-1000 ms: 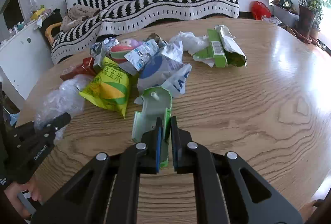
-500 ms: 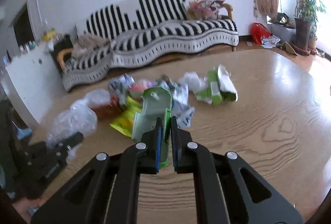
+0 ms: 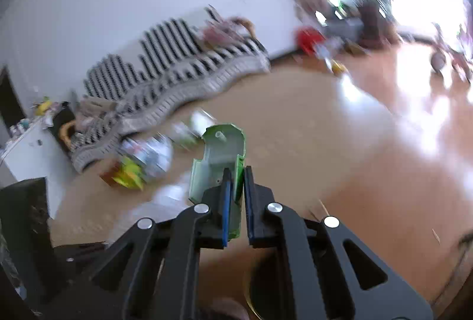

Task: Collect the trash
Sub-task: 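Carry both items over the black bin and open both grippers to drop them, then grasp the red box with the left gripper while the right grasps the white-blue packet, then carry the red box and packet over the black bin and release both, then grasp the yellow popcorn bag with the left gripper while the right grasps the white-green carton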

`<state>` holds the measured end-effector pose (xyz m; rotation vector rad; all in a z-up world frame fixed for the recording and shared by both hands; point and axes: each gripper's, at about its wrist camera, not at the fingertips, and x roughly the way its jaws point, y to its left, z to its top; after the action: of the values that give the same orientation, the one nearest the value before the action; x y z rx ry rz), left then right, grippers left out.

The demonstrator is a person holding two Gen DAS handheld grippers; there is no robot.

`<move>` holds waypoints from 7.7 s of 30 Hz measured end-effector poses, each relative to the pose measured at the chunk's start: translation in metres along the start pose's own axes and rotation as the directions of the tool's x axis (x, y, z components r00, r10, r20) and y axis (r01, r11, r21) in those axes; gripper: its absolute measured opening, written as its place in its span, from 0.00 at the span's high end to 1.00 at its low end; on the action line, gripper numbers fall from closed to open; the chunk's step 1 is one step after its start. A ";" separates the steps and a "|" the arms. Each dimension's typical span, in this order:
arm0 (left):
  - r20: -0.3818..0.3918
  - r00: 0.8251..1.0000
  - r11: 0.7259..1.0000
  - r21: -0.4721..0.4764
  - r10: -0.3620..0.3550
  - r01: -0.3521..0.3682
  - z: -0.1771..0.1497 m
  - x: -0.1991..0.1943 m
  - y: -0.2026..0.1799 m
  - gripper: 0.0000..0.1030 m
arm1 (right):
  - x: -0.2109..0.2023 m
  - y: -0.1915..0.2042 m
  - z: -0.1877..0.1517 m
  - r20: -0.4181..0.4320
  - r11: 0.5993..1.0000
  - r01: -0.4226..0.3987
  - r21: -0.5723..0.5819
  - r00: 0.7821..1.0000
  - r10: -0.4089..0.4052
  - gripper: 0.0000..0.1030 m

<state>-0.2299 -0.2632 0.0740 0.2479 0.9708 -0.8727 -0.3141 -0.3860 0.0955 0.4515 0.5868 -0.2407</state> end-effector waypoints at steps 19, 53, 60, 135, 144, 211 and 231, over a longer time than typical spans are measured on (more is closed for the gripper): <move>-0.360 0.933 0.989 0.125 -0.026 0.075 -0.041 0.130 -0.041 0.91 | 0.067 -0.118 -0.098 -0.330 0.960 0.101 0.261 0.944 -0.010 0.86; -0.003 0.824 0.738 -0.442 0.567 -0.509 -0.013 -0.069 0.358 0.06 | 0.170 0.141 0.043 -0.093 0.972 -0.093 -0.218 0.993 0.074 0.06; 0.005 0.838 0.773 -0.389 0.545 -0.501 0.010 -0.028 0.409 0.06 | 0.275 0.210 0.050 -0.156 0.960 -0.055 -0.275 0.988 0.012 0.06; 0.050 0.916 0.885 -0.285 0.398 -0.368 0.039 -0.021 0.394 0.79 | 0.281 0.208 0.035 -0.210 0.958 -0.128 -0.257 0.975 0.074 0.67; 0.079 0.908 0.883 -0.279 0.412 -0.376 0.042 -0.038 0.383 0.79 | 0.264 0.218 0.041 -0.150 0.950 -0.169 -0.263 0.980 0.133 0.67; 0.155 0.928 0.912 -0.296 0.338 -0.283 0.006 -0.010 0.069 0.06 | 0.032 -0.095 -0.031 -0.107 0.990 0.139 0.001 0.985 -0.138 0.06; -0.014 0.913 0.762 -0.546 0.408 -0.348 0.032 0.023 0.311 0.06 | 0.237 0.085 0.087 -0.178 0.968 -0.009 -0.251 0.983 -0.037 0.06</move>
<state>0.0261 -0.0921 0.0168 -0.0905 0.9823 -0.2099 -0.0512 -0.3750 0.0511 0.2243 0.7885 -0.1367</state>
